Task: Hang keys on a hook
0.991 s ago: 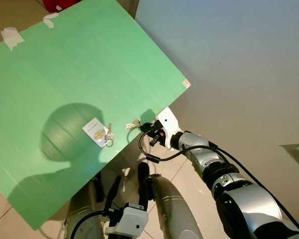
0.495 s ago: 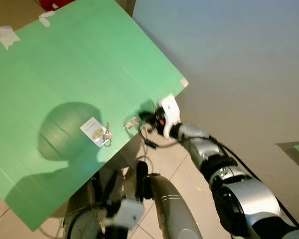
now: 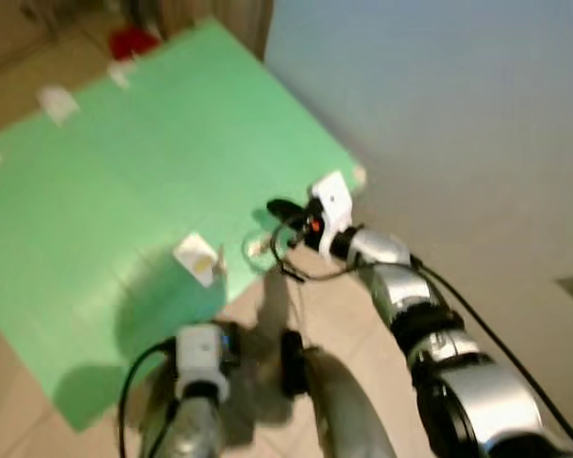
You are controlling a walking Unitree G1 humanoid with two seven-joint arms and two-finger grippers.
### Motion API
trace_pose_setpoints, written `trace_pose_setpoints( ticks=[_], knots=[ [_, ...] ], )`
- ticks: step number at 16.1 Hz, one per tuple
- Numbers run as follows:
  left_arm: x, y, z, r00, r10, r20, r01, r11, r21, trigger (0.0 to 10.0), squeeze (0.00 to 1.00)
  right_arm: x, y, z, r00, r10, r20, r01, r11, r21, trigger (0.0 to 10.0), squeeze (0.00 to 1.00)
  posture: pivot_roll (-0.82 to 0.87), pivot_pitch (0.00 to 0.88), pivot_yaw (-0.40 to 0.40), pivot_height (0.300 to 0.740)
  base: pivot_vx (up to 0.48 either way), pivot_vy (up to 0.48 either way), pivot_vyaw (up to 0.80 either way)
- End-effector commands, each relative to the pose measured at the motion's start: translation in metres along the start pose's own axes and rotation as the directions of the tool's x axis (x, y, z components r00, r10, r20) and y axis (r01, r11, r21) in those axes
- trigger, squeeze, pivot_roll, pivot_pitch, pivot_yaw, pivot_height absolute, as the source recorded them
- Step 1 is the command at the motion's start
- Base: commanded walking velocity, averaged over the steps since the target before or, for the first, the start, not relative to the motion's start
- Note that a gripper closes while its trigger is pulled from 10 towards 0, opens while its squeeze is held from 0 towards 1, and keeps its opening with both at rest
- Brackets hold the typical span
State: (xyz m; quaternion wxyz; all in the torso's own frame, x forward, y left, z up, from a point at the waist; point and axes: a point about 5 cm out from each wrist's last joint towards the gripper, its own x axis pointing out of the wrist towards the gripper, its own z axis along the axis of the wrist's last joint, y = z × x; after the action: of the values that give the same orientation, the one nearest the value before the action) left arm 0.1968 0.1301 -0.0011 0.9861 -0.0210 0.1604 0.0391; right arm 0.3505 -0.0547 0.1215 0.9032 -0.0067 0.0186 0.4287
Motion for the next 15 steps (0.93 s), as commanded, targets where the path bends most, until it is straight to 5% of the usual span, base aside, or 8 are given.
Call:
trace_pose_setpoints(
  ticks=[1, 4, 6, 9, 12, 15],
  knots=[
    [-0.001, 0.005, 0.011, 1.000, 0.009, 0.030, -0.006, 0.997, -0.071, 10.0, 0.00, -0.013, -0.004, -0.008, 0.997, -0.078, -0.008, 0.078, 0.997, 0.009, 10.0, 0.00, -0.03, 0.139, -0.151, 0.740, 0.000, 0.000, 0.00],
    [0.012, 0.050, 0.050, 0.983, 0.012, 0.184, -0.023, 0.998, 0.059, 10.0, 0.00, -0.034, -0.013, -0.016, 0.960, -0.276, 0.054, 0.274, 0.961, 0.040, 10.0, 0.00, -0.03, 0.040, -0.056, 0.740, 0.000, 0.000, 0.00],
    [0.020, 0.059, 0.078, 0.964, -0.009, 0.265, -0.022, 0.993, 0.114, 10.0, 0.00, -0.055, -0.018, -0.031, 0.932, -0.361, 0.032, 0.360, 0.932, 0.040, 10.0, 0.00, -0.03, 0.022, -0.017, 0.740, 0.000, 0.000, 0.00],
    [0.034, 0.065, 0.103, 0.946, -0.038, 0.322, -0.010, 0.989, 0.148, 10.0, 0.00, -0.061, -0.011, -0.037, 0.906, -0.421, 0.034, 0.419, 0.906, 0.059, 10.0, 0.00, -0.06, 0.000, 0.024, 0.740, 0.000, 0.000, 0.00],
    [-0.001, 0.065, 0.109, 0.906, -0.068, 0.417, -0.042, 0.967, 0.250, 10.0, 0.00, -0.099, -0.008, -0.036, 0.869, -0.482, 0.111, 0.481, 0.876, 0.035, 10.0, 0.00, -0.07, 0.000, 0.033, 0.740, 0.000, 0.000, 0.00],
    [-0.018, 0.057, 0.099, 0.925, -0.063, 0.375, -0.021, 0.976, 0.216, 10.0, 0.00, -0.125, -0.008, -0.045, 0.835, -0.544, 0.088, 0.542, 0.839, 0.043, 10.0, 0.00, -0.07, 0.000, 0.040, 0.740, 0.000, 0.000, 0.00]
  ],
)
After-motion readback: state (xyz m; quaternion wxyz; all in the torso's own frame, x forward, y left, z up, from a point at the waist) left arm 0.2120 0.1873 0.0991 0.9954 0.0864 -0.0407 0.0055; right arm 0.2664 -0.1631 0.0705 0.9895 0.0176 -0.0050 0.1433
